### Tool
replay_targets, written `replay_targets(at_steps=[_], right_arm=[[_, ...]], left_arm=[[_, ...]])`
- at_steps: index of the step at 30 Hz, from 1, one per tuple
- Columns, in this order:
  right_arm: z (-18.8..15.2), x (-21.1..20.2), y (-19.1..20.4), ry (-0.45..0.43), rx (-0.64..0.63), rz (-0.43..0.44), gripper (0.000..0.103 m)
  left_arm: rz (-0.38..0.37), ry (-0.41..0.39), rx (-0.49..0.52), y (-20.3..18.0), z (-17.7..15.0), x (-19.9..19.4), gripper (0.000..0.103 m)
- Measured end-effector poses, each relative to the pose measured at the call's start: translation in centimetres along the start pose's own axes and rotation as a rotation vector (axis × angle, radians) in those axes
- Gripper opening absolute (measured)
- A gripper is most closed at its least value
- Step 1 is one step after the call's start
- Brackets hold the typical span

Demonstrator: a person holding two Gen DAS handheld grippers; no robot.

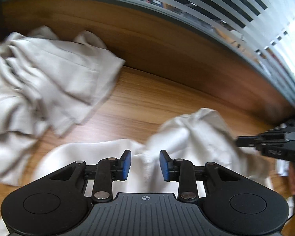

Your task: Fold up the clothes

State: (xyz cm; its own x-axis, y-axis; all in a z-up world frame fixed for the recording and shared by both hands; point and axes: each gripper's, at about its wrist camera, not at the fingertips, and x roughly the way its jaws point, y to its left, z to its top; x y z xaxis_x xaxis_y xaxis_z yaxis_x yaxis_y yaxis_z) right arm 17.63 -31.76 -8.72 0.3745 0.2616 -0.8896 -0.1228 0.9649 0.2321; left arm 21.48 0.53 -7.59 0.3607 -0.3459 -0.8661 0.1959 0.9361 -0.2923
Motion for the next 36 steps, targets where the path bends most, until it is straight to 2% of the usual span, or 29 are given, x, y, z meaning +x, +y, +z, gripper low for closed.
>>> replay_targets(at_steps=[5,10,11,14,15,20,22,24,25,26,28,29,31,36], right_arm=[[-0.7,-0.2,0.5,0.009,-0.004,-0.011,0.003],[0.0,-0.2,1.0,-0.001,-0.031,-0.038,0.008],[0.2,-0.2,1.0,-0.005,-0.038,-0.047,0.009],[1.1,0.3,1.3,-0.011,-0.074,-0.072,0.022],[1.4,0.5,1.5,-0.011,-0.088,-0.078,0.022],[3.2,2.3,2.0,-0.001,-0.145,-0.099,0.025],[3.8,3.0,2.1,0.005,-0.164,-0.107,0.026],[4.4,3.7,2.3,0.014,-0.181,-0.112,0.026],[4.5,4.1,2.3,0.023,-0.189,-0.112,0.026],[4.7,4.4,2.3,0.032,-0.197,-0.112,0.026],[4.6,4.8,2.3,0.048,-0.209,-0.11,0.006],[4.6,4.7,2.3,0.045,-0.212,-0.117,0.002],[4.5,4.4,2.3,0.025,-0.217,-0.144,0.002],[4.9,3.8,1.8,-0.008,-0.202,-0.157,0.002]], left_arm=[[0.068,-0.039,0.009,2.4,-0.2,-1.0,0.039],[0.13,-0.019,0.021,4.6,0.5,0.2,0.041],[0.148,-0.012,0.035,4.8,0.7,0.7,0.043],[0.236,-0.008,0.104,5.1,0.8,1.9,0.045],[0.256,-0.002,0.135,5.2,0.8,2.2,0.045],[0.198,0.063,0.149,6.1,0.3,3.2,0.049],[0.212,0.076,0.145,6.3,0.0,3.7,0.049],[0.223,0.073,0.142,6.4,-0.2,3.7,0.044],[0.225,0.069,0.142,6.4,-0.3,3.6,0.018],[0.228,0.064,0.141,6.3,-0.3,3.4,0.005],[0.276,0.03,0.133,6.3,-0.5,2.8,0.005],[0.308,0.007,0.125,6.4,-0.5,2.3,0.005],[0.351,-0.026,0.097,6.8,-0.2,1.3,0.005],[0.362,-0.035,0.053,7.7,0.4,0.8,0.005]])
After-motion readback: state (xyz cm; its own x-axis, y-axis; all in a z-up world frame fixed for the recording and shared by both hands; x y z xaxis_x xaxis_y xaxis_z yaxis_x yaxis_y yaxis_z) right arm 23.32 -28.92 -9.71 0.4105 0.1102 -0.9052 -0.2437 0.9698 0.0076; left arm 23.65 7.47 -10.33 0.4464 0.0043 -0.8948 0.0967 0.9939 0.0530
